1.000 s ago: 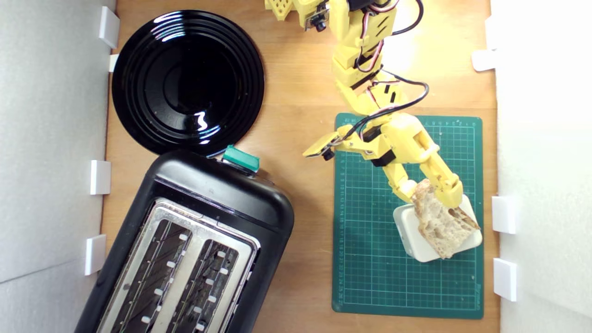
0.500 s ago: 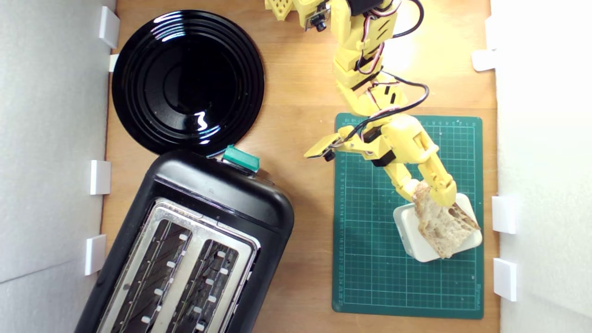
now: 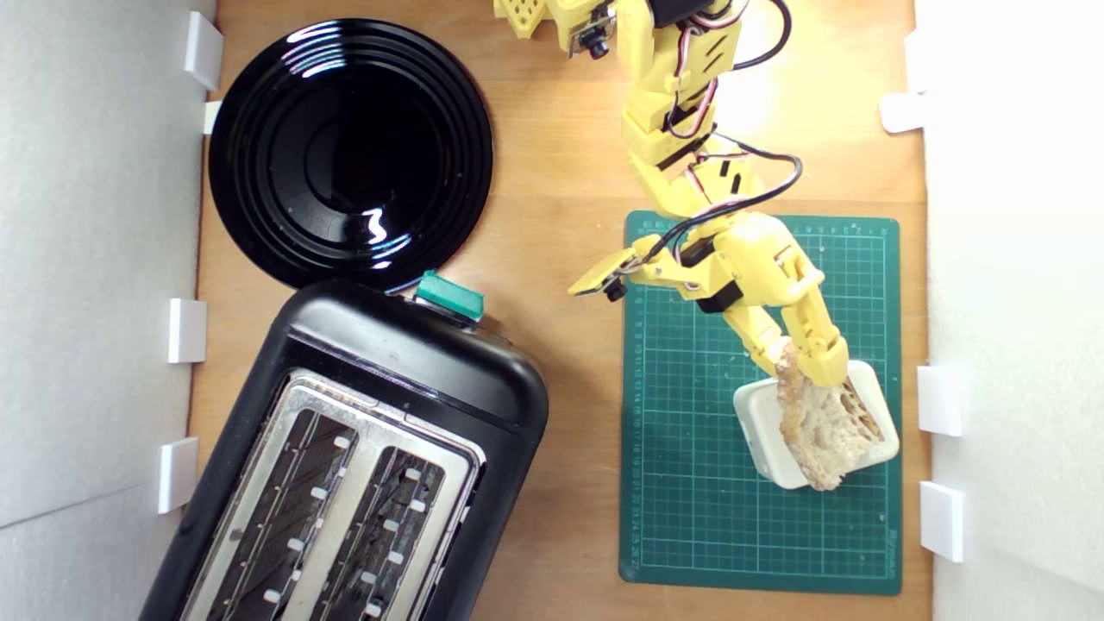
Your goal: Pick bread and place in toaster
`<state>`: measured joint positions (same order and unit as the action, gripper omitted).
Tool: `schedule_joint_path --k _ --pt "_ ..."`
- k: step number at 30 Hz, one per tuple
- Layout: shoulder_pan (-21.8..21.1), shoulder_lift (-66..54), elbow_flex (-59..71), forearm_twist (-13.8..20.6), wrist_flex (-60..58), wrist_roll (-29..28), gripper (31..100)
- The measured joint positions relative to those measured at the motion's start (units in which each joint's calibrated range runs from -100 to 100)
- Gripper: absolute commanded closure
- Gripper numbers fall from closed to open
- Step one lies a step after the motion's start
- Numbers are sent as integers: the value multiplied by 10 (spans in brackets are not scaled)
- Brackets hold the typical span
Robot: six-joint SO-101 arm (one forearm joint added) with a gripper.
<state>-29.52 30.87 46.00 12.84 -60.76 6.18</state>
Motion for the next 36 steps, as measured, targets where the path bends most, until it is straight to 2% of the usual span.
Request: schedule_joint_path --k 6,12,19,29,36 --pt "0 -3 0 0 3 0 748" --pt "-1 -59 0 0 84 -9 748" --pt "16 -218 4 1 216 -28 748" --pt "86 -461 5 -5 336 -27 748" --pt "96 -586 -9 2 391 29 748"
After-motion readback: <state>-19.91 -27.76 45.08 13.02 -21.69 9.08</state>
